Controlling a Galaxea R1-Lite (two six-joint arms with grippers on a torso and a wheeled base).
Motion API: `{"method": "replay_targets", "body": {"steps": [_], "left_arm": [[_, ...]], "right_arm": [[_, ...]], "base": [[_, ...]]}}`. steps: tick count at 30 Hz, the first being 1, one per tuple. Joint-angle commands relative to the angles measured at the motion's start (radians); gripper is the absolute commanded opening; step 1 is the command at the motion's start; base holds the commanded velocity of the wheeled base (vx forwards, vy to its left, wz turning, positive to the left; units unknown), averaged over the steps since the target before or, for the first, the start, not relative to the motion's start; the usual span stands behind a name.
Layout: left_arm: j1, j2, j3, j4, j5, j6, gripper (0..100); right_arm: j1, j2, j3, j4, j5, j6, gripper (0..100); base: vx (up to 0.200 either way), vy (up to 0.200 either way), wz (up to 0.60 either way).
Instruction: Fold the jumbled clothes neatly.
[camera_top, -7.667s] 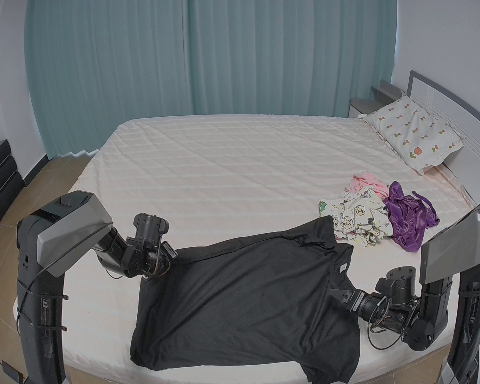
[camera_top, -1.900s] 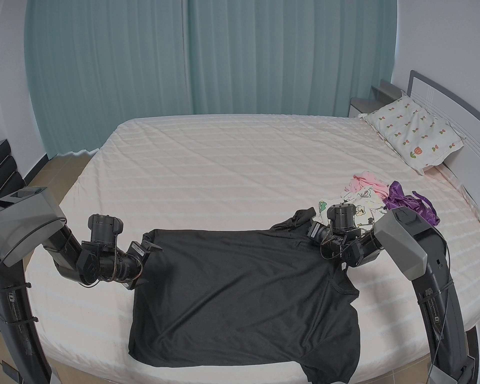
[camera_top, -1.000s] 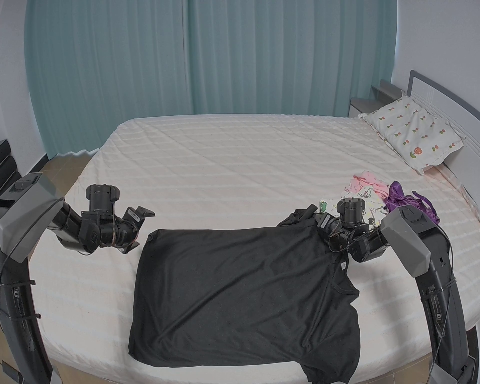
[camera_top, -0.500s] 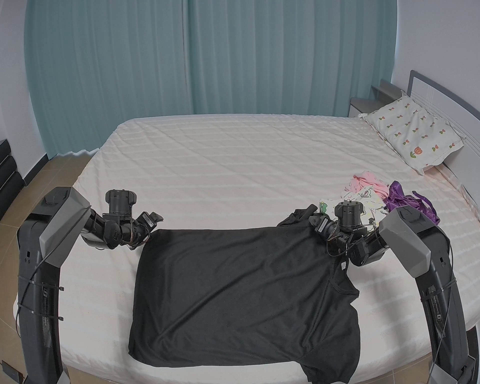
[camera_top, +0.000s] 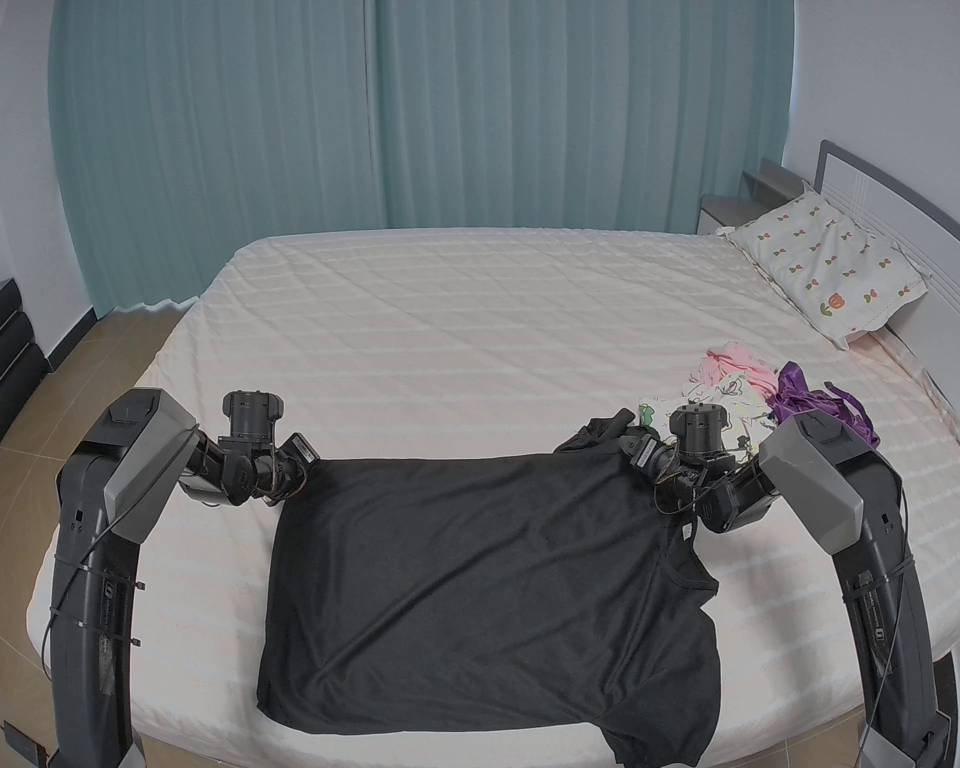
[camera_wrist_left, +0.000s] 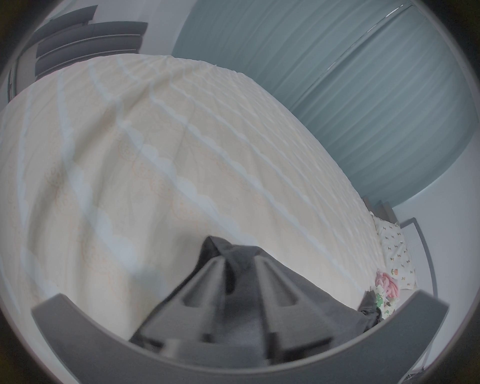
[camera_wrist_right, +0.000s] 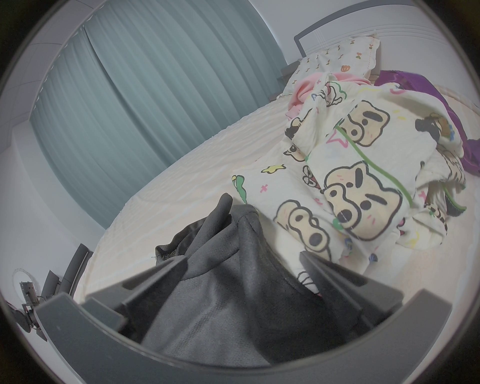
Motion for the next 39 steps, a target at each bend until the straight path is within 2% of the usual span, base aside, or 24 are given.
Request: {"method": "replay_targets", "body": {"steps": [1,8,11,16,32,33,34,39], "left_arm": [[0.008,0.041,-0.033,0.007,0.015,-0.002,0],[0.014,0.035,-0.044,-0.001,0.021,-0.015,0],[0.021,0.028,-0.076,-0.001,0.054,-0.061,0],[0.046,0.032,-0.118,0.004,0.091,-0.064,0],[0.046,0.047,-0.144,0.007,0.09,-0.062,0],[0.046,0.047,-0.144,0.007,0.09,-0.064,0],[0.044,0.047,-0.144,0.007,0.09,-0.064,100],[0.044,0.047,-0.142,0.007,0.09,-0.064,100]], "right_arm": [[0.006,0.005,-0.002,0.001,0.004,0.0,0],[0.008,-0.001,-0.009,-0.013,0.004,0.003,0],[0.003,0.0,-0.037,-0.028,-0.002,0.004,0],[-0.001,0.006,-0.049,-0.056,-0.004,0.007,0],[-0.004,0.022,-0.097,-0.068,-0.005,0.01,0],[-0.004,0.023,-0.095,-0.068,-0.005,0.01,100],[-0.004,0.023,-0.095,-0.068,-0.005,0.009,100],[-0.001,0.029,-0.091,-0.081,-0.01,0.006,100]], "base": [[0.0,0.0,0.0],[0.0,0.0,0.0],[0.0,0.0,0.0],[0.0,0.0,0.0],[0.0,0.0,0.0],[0.0,0.0,0.0],[0.0,0.0,0.0],[0.0,0.0,0.0]]}}
